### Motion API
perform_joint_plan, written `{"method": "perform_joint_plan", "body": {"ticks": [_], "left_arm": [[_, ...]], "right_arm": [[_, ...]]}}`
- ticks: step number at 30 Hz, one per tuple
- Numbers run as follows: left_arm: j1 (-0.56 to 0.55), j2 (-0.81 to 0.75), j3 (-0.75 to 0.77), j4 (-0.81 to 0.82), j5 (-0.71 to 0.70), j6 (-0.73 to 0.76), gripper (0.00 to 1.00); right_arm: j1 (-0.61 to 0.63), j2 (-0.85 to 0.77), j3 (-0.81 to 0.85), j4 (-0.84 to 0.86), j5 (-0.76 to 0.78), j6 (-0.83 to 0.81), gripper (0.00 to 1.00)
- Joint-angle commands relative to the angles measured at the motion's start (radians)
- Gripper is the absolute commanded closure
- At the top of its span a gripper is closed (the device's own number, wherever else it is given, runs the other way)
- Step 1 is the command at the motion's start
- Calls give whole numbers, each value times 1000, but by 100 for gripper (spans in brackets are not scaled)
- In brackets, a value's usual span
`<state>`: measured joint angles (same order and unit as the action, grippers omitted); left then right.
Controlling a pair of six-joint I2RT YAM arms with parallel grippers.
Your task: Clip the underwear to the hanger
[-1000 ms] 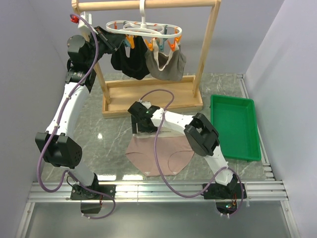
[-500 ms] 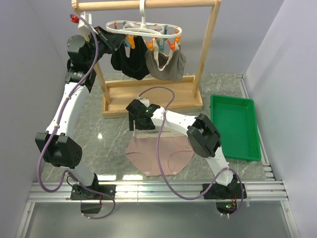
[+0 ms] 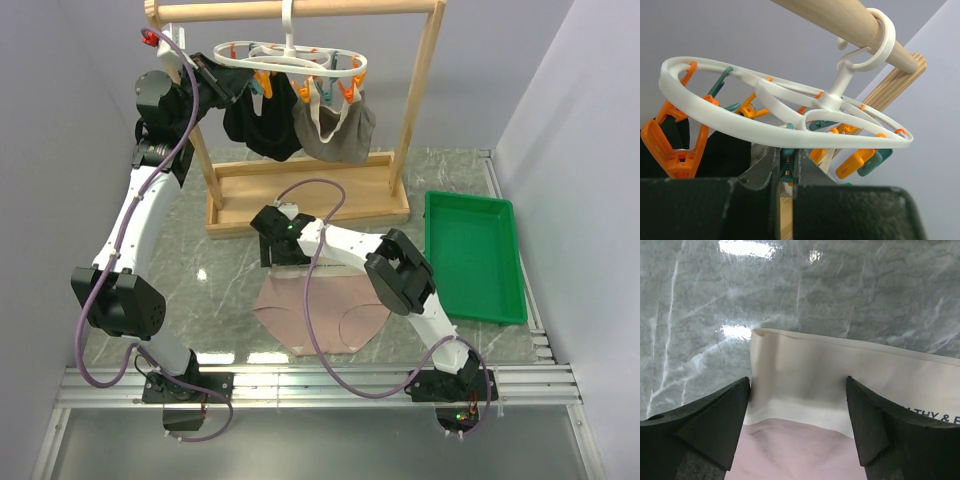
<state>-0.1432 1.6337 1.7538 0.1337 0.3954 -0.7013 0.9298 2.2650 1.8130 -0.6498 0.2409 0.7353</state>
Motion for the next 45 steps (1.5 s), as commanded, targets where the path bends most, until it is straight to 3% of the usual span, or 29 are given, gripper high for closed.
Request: {"method": "perform_joint_plan", "body": {"ticks": [1,8,16,17,18,21,24,27,33,45], "left_arm": [[5,-38,4,66,7,-6,100],[8,-38,3,72,7,-9,100],[10,-37,4,73,6,-13,100],[10,-37,3,75,5,-13,100],[10,-35,3,75,6,-15,100],[10,-31,6,75,8,-20,100],[10,-31,6,76,11,-18,100],[10,-34,1,78,11,-17,100],[11,-35,-5,86,13,-23,100],[14,-51,-17,87,14,-21,100]], "right_arm": [[3,28,9,-10,43,3,16],[0,13,-119,-30,26,-36,24],[-6,-2,-187,2,-32,-50,58],[-5,-2,-176,-1,-32,-48,58],[-6,-2,-164,2,-55,-54,57],[-9,-13,-126,13,-75,-68,37],[-22,-74,-161,61,-87,-57,27],[-20,-137,-162,50,-80,-45,25],[24,-151,-101,-33,-48,-37,11],[43,-49,2,-45,44,-19,8]]}}
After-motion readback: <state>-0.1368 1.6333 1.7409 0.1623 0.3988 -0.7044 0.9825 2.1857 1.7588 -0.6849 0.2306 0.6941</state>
